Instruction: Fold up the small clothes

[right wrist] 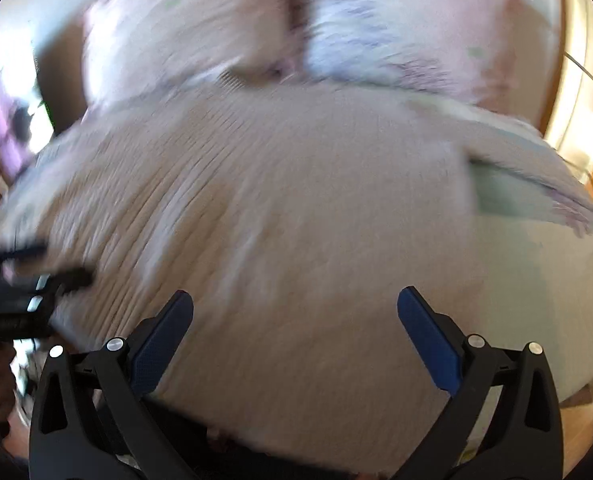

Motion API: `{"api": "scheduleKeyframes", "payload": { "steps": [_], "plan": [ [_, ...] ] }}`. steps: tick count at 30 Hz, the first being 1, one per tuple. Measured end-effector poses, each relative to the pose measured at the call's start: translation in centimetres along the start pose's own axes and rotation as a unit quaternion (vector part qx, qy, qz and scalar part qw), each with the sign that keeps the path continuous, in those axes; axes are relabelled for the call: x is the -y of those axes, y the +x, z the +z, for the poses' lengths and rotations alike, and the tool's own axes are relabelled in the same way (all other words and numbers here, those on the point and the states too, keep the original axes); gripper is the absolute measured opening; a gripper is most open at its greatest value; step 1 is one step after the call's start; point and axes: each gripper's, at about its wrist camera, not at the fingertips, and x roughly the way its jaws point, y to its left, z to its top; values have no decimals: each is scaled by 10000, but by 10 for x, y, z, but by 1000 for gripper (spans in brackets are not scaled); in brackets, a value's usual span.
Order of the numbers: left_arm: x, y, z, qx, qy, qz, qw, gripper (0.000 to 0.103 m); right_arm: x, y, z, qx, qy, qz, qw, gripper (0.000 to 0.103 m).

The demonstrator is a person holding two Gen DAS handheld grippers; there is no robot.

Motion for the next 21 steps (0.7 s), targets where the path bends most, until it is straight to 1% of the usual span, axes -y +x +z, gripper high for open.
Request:
{"api": "scheduleKeyframes", "payload": {
  "steps": [1, 2, 3, 4, 5, 6, 7, 8, 9, 10, 11, 12, 13, 14, 15, 16, 17, 18, 19, 20, 21],
  "plan": [
    [-8, 0, 7, 82, -42, 199, 9998, 101, 32, -7, 19, 238, 444, -99, 9987, 102],
    [-21, 0, 18, 230, -125, 471, 9985, 101, 57, -10, 32, 383, 795, -194, 9959, 102],
    [-33, 0, 27, 328, -247, 620, 9972, 101, 84, -12, 45, 499, 1175, -287, 9914, 102],
    [-48, 0, 37, 390, -431, 651, 9962, 101, 125, -10, 60, 591, 1751, -399, 9820, 102],
    [-66, 1, 48, 431, -670, 563, 9952, 101, 154, -6, 69, 602, 2148, -464, 9737, 93],
    [-92, 2, 61, 475, -1039, 337, 9929, 101, 184, 0, 77, 583, 2543, -522, 9640, 85],
    [-113, 3, 70, 521, -1357, 150, 9893, 101, 226, 11, 85, 499, 3125, -646, 9464, 67],
    [-132, 3, 77, 633, -1663, 14, 9840, 101, 249, 18, 86, 447, 3451, -742, 9345, 58],
    [-157, 5, 85, 808, -2046, -50, 9755, 101, 286, 29, 88, 395, 4011, -852, 9112, 53],
    [-171, 6, 89, 894, -2240, 4, 9705, 101, 304, 36, 87, 362, 4275, -967, 8981, 41],
    [-184, 9, 94, 953, -2347, 84, 9673, 101, 322, 41, 86, 325, 4521, -1112, 8844, 39],
    [-201, 14, 101, 1048, -2383, 91, 9655, 101, 338, 46, 83, 315, 4729, -1261, 8715, 39],
    [-211, 18, 103, 1065, -2387, 86, 9652, 101, 355, 53, 82, 279, 4900, -1456, 8590, 39],
    [-221, 23, 106, 1002, -2411, 157, 9652, 101, 365, 57, 79, 236, 5002, -1582, 8510, 36],
    [-233, 31, 111, 888, -2419, 350, 9656, 101, 375, 62, 77, 192, 5132, -1664, 8418, 35],
    [-240, 35, 113, 811, -2405, 509, 9659, 101, 383, 64, 71, 258, 5301, -1647, 8314, 32],
    [-248, 37, 114, 757, -2382, 637, 9662, 101, 387, 64, 69, 349, 5368, -1700, 8257, 30],
    [-256, 41, 116, 726, -2336, 714, 9670, 101, 390, 64, 69, 366, 5387, -1723, 8239, 29],
    [-262, 45, 118, 682, -2327, 783, 9670, 101, 392, 68, 70, 386, 5374, -1793, 8231, 23],
    [-267, 46, 119, 658, -2338, 824, 9665, 101, 393, 69, 70, 374, 5310, -1913, 8246, 7],
    [-273, 48, 120, 631, -2390, 873, 9650, 101, 394, 71, 74, 387, 5219, -2009, 8281, 7]
  ]
}}
